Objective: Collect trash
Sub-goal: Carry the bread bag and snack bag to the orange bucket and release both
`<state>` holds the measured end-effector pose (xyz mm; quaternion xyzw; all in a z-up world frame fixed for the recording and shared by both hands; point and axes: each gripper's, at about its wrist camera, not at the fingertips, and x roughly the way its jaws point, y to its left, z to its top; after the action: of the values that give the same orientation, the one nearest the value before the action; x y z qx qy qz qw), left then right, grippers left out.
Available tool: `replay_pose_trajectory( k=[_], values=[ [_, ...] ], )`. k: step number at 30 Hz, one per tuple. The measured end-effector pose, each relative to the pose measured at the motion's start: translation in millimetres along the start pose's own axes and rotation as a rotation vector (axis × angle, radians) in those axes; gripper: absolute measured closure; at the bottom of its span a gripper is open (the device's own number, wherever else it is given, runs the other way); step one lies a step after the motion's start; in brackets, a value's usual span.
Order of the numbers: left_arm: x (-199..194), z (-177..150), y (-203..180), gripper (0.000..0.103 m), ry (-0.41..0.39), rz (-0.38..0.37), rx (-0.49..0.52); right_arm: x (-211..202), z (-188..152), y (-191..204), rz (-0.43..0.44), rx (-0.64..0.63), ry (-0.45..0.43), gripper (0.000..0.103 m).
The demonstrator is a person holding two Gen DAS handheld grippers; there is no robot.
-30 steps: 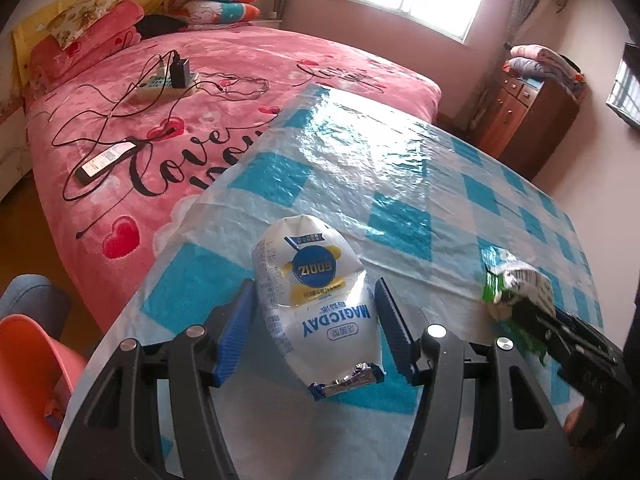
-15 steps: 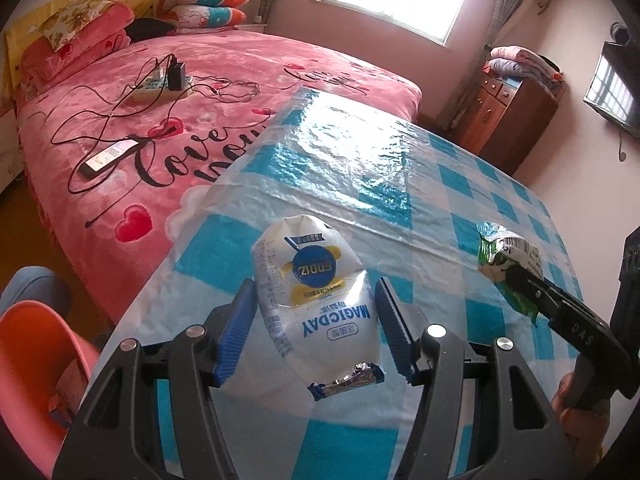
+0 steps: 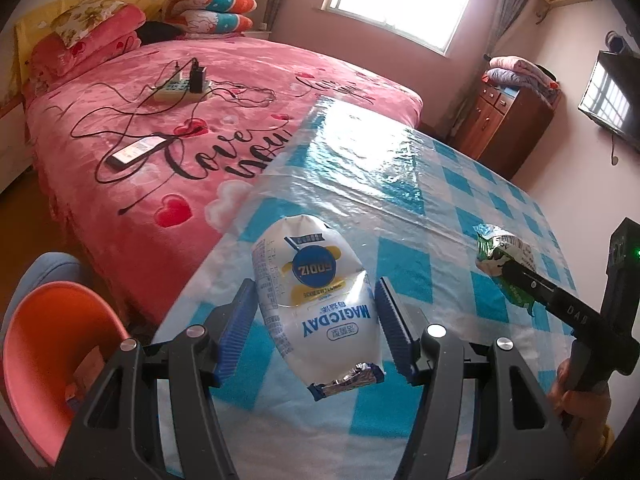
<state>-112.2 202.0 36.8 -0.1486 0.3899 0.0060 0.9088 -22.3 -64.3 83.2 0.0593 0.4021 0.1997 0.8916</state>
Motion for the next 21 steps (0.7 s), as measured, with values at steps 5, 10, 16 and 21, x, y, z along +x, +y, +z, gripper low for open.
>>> replay_pose_trajectory(
  k=[5, 10, 16, 21],
  values=[
    [-12.8, -6.2, 16.6, 0.042, -0.008, -0.002, -0.016, -1.5, -2.3, 21.3, 0.037, -0.02, 0.014, 0.055],
    [-25.2, -10.3, 31.0, 0.042, -0.021, -0.006, -0.031, -0.4, -4.3, 40.0, 0.077, -0.036, 0.036, 0.055],
    [-41.3, -14.2, 45.8, 0.042, -0.041, -0.01, -0.049, 5.1, -7.6, 69.6, 0.141, -0.053, 0.073, 0.055],
    [-53.9, -18.6, 61.9, 0.042, -0.053, 0.006, -0.07, 8.7, -10.4, 97.7, 0.181, -0.097, 0.095, 0.055]
  ],
)
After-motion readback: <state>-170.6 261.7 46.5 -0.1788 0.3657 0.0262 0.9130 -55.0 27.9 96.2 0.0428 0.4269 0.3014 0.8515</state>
